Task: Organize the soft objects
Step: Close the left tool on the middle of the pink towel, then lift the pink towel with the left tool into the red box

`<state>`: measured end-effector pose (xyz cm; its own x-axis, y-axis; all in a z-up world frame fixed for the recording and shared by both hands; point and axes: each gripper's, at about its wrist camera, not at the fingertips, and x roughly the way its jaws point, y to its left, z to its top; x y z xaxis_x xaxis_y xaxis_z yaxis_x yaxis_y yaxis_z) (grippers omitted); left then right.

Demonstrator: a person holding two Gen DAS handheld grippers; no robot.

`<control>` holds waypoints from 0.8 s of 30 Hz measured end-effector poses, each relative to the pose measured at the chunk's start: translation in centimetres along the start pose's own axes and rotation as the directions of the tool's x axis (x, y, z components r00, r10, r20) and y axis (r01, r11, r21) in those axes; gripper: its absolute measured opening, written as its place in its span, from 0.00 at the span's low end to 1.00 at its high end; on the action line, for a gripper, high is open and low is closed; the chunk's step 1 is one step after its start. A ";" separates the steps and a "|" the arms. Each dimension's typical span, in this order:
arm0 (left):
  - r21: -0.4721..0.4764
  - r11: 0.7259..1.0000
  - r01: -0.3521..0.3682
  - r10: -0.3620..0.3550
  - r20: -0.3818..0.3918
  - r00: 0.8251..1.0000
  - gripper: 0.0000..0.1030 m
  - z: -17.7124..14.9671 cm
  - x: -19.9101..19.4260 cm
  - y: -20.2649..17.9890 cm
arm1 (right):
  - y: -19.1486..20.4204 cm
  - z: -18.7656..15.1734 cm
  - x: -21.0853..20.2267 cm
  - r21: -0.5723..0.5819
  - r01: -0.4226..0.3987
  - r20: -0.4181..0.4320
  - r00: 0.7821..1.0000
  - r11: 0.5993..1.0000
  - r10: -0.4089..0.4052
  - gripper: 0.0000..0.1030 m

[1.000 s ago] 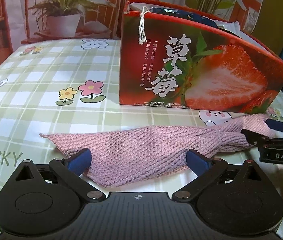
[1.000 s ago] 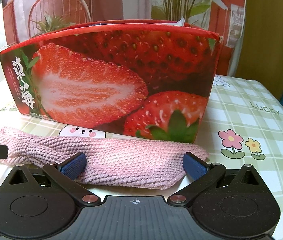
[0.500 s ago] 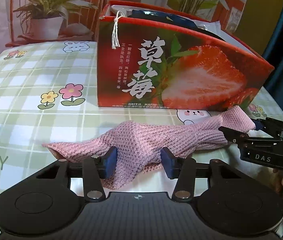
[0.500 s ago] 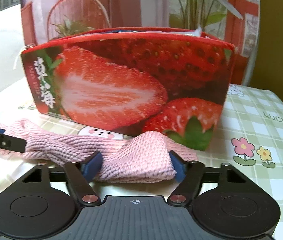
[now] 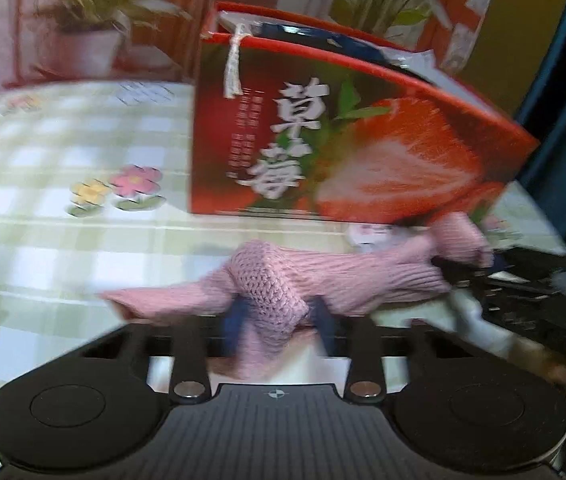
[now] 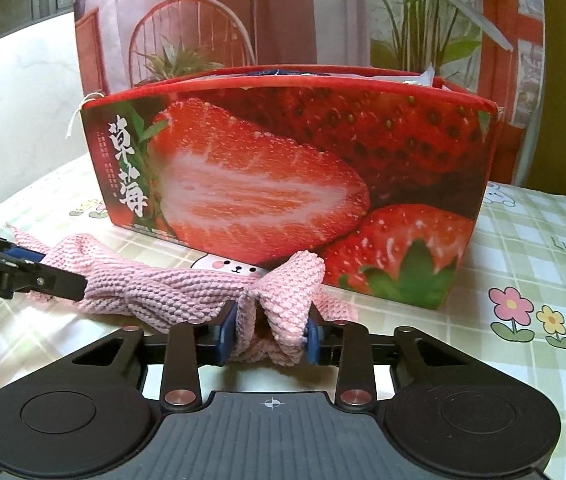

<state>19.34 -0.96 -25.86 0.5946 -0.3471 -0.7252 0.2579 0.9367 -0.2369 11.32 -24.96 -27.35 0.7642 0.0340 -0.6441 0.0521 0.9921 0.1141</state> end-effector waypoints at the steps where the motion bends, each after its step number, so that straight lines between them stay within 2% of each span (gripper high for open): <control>1: -0.002 1.000 0.001 -0.001 0.007 1.000 0.26 0.0 -0.2 -0.1 | 0.0 0.0 -0.1 0.003 -0.003 0.004 1.000 1.000 0.003 0.25; 7: 0.019 1.000 0.024 -0.025 0.093 0.995 0.25 0.4 -2.5 -0.3 | -0.4 0.1 -1.3 0.042 -0.026 0.030 0.999 0.999 0.024 0.16; 12: 0.030 0.997 0.068 -0.072 0.188 0.980 0.24 2.1 -5.5 -0.7 | -0.3 1.4 -4.1 0.056 -0.059 0.090 0.994 0.997 0.053 0.16; 17: 0.081 0.992 0.093 -0.113 0.299 0.947 0.25 5.1 -8.5 -1.9 | -0.5 4.7 -7.6 0.038 -0.080 0.202 0.977 0.996 0.070 0.16; 20: 0.110 0.990 0.092 -0.125 0.341 0.932 0.25 7.3 -9.0 -2.5 | -0.9 7.2 -9.1 0.018 -0.074 0.268 0.961 0.997 0.066 0.16; 24: 0.156 0.986 0.065 -0.116 0.345 0.932 0.25 10.6 -7.9 -3.6 | -1.7 10.8 -9.0 -0.005 -0.034 0.303 0.952 0.999 0.033 0.16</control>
<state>21.79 -2.08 -12.45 0.7865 -0.4478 -0.4253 0.4115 0.8935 -0.1799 11.33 -28.30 -13.59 0.9243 0.0290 -0.3807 0.0234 0.9909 0.1322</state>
